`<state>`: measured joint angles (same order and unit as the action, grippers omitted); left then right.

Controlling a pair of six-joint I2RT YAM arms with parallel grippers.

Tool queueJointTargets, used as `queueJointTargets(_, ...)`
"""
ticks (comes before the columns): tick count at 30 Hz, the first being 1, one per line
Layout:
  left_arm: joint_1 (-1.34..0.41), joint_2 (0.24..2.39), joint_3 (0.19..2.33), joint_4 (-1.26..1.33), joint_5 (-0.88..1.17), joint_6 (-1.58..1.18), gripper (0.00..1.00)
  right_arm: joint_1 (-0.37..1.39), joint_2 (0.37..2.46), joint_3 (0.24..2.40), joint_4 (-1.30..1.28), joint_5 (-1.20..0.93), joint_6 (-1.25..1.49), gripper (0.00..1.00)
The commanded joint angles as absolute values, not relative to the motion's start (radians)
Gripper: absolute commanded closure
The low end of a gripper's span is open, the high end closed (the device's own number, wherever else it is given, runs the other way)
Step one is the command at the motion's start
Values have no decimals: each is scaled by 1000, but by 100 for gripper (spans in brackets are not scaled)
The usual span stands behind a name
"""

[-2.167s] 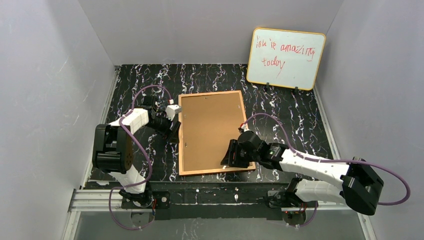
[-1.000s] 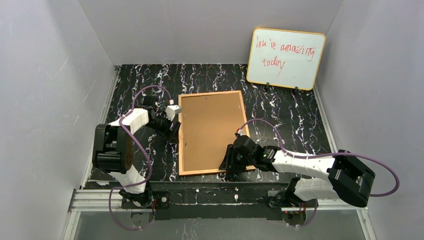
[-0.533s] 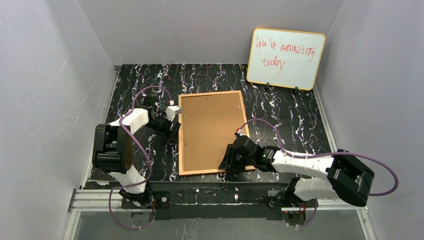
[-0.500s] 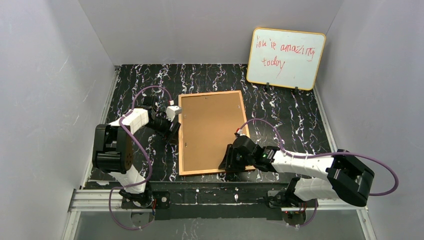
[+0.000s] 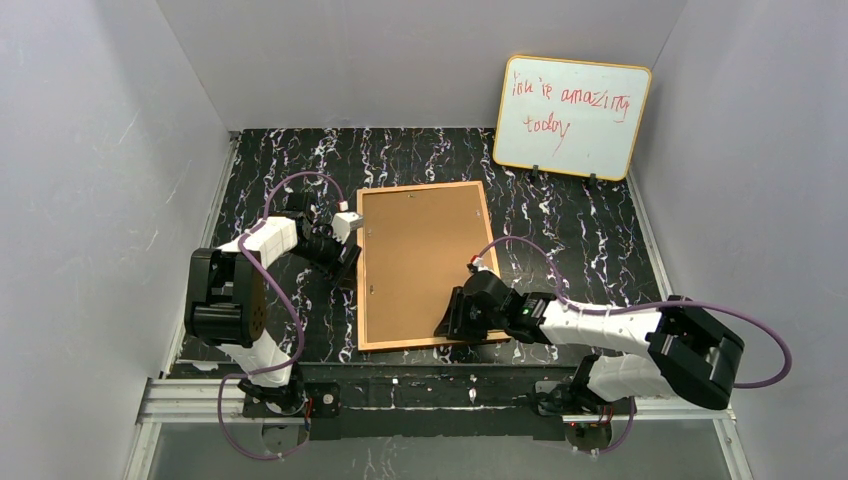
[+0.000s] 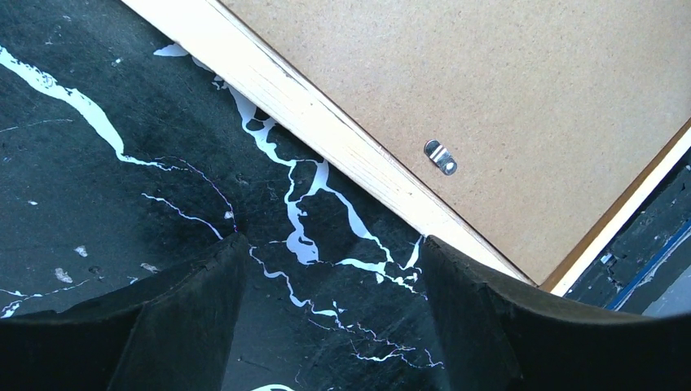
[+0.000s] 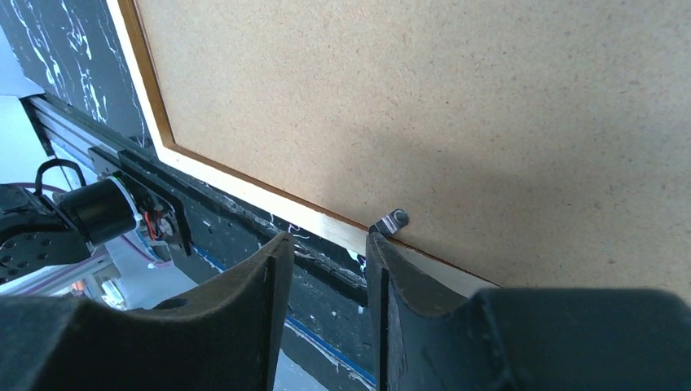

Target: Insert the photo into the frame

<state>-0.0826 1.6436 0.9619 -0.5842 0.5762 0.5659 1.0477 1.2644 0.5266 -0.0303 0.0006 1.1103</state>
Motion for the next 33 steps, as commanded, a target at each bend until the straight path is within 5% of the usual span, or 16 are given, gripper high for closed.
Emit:
queueJointTargets(1, -87, 1608, 979, -619, 595, 583, 26, 1050, 1296, 529, -36, 36, 1106, 54)
queueJointTargets(17, -87, 1609, 971, -623, 599, 595, 26, 1051, 1344, 585, -9, 38, 1070, 54)
queueJointTargets(33, -87, 1611, 978, -633, 602, 603, 26, 1071, 1126, 518, -71, 24, 1086, 52)
